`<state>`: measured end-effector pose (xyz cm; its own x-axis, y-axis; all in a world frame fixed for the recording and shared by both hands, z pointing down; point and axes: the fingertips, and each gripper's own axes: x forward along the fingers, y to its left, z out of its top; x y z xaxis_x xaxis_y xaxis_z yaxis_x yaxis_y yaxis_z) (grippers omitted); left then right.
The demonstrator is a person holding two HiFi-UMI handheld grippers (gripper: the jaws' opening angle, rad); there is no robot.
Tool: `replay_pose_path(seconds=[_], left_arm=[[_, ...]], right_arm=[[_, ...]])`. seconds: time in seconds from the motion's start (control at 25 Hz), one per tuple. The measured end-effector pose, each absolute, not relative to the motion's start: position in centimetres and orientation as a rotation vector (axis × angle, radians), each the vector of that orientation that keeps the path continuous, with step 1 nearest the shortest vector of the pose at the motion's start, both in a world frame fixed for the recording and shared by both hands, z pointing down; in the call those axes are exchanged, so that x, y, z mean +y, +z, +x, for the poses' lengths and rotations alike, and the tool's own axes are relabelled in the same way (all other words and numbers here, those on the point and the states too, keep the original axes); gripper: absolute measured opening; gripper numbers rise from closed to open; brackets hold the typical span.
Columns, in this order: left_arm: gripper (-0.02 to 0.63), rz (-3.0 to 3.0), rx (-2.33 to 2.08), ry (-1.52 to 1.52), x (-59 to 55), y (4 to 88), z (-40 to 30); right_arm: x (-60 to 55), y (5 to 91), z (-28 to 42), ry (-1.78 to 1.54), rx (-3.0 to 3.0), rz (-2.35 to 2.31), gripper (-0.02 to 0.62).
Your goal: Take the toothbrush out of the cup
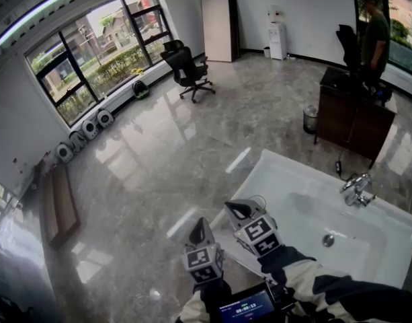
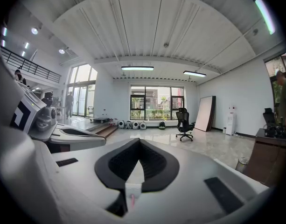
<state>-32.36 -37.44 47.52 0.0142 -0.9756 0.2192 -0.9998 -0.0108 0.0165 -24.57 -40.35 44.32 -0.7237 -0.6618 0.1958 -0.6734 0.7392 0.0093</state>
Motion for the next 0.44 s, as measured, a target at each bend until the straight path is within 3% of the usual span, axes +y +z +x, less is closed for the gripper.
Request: replay_pose_path(seconds=[0.44], left_arm=[[0.005,2.127,-2.083,0.239,-37.35,47.09,-31.99]], right_arm=[[-39.82,44.18,-24.88,0.099,-2.772,1.028,0.006]])
